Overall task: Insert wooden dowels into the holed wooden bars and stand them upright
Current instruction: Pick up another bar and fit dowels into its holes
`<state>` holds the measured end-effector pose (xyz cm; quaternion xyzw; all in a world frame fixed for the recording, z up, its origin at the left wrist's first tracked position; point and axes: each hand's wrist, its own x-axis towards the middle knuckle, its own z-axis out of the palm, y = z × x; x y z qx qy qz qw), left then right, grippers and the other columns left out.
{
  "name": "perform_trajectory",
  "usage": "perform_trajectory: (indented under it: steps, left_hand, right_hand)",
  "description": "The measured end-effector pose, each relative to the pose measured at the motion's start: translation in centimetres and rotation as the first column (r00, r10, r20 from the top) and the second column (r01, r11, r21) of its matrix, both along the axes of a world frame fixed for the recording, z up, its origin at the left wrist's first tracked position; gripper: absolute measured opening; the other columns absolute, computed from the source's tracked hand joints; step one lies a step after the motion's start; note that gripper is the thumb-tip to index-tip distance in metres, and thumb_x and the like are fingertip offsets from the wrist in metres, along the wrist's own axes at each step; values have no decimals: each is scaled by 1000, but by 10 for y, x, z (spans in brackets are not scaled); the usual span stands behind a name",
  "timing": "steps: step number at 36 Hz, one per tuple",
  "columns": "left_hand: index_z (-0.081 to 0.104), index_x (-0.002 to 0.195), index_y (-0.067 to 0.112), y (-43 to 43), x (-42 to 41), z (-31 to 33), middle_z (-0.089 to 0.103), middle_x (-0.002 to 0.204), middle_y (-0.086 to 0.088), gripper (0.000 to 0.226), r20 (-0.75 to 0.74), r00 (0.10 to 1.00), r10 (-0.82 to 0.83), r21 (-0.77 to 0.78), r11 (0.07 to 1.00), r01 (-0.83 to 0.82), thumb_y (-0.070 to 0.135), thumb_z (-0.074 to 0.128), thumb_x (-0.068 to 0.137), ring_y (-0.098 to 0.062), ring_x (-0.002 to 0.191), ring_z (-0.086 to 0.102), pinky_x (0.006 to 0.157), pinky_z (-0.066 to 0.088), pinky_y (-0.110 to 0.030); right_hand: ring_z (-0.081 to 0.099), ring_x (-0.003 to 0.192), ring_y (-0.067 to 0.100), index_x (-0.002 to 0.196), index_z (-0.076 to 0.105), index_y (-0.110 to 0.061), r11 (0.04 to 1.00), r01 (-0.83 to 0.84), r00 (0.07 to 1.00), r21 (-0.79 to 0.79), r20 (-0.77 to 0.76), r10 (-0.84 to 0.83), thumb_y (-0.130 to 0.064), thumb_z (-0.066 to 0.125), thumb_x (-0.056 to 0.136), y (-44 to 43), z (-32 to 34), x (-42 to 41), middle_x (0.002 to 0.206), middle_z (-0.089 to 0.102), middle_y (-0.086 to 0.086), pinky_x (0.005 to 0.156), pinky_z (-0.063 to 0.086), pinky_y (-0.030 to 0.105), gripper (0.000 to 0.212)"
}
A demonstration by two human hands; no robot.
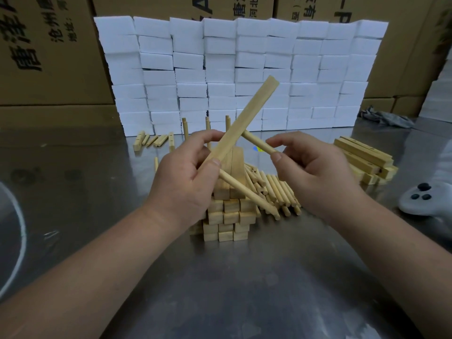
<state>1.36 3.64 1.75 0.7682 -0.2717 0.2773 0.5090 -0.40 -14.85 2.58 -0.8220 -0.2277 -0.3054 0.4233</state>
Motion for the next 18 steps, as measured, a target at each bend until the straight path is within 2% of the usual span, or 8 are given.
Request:
perform_trajectory:
  steps: [3, 7, 10, 13, 15, 18]
  left_hand:
    - [51, 93, 39, -1, 0, 2, 62, 72, 2, 25, -49, 998, -44, -44, 998, 41, 20, 39, 80, -23, 62, 51, 51, 45, -23]
    - [49, 89, 32, 0, 1, 4, 61, 77, 22, 25, -75, 994, -79, -73, 995, 73, 14, 38, 75, -4, 74, 58, 61, 48, -17]
    - [49, 90, 34, 0, -1, 6, 59, 78, 16, 26, -73, 993, -97, -74, 993, 92, 15, 38, 76, -2, 76, 58, 66, 49, -25]
    - [49, 99, 48, -2, -4, 7, 54, 84, 4, 31, -44, 996, -71, -40, 997, 69, 25, 39, 81, -15, 75, 56, 67, 50, -29]
    - [46, 109, 55, -2, -4, 7, 56, 84, 2, 34, -27, 998, -63, -15, 998, 63, 31, 40, 85, -15, 76, 55, 65, 51, -22]
    - [46, 116, 52, -2, -2, 7, 61, 90, 11, 36, -30, 996, -89, -14, 996, 89, 33, 41, 85, -1, 82, 55, 73, 47, -9]
  right_hand:
    - [47, 46, 8, 86, 55, -50, 1000, -19, 999, 13, 42, 18, -19, 57, 89, 1, 0, -2, 70, 59, -3, 40, 35, 12, 32]
    - [46, 45, 2, 89, 52, -52, 999, -29, 996, 19, 89, 27, -28, 53, 83, 3, -1, -2, 63, 57, -3, 43, 35, 10, 25]
    - [45, 46, 3, 91, 52, -50, 999, -34, 991, 9, 130, 33, -25, 53, 83, 4, -3, -1, 54, 51, -1, 45, 34, 9, 26]
    - [43, 45, 2, 94, 53, -45, 999, -43, 987, -1, 156, 43, -23, 53, 84, 4, -4, 0, 50, 46, -10, 45, 32, 8, 24]
    - [42, 44, 2, 94, 53, -45, 999, -43, 984, 1, 170, 42, -23, 54, 84, 4, -5, 1, 49, 46, -11, 44, 31, 8, 24]
    - [43, 45, 1, 94, 55, -42, 1000, -16, 981, 4, 193, 15, -23, 55, 83, 4, -5, 2, 48, 45, -14, 46, 31, 7, 22]
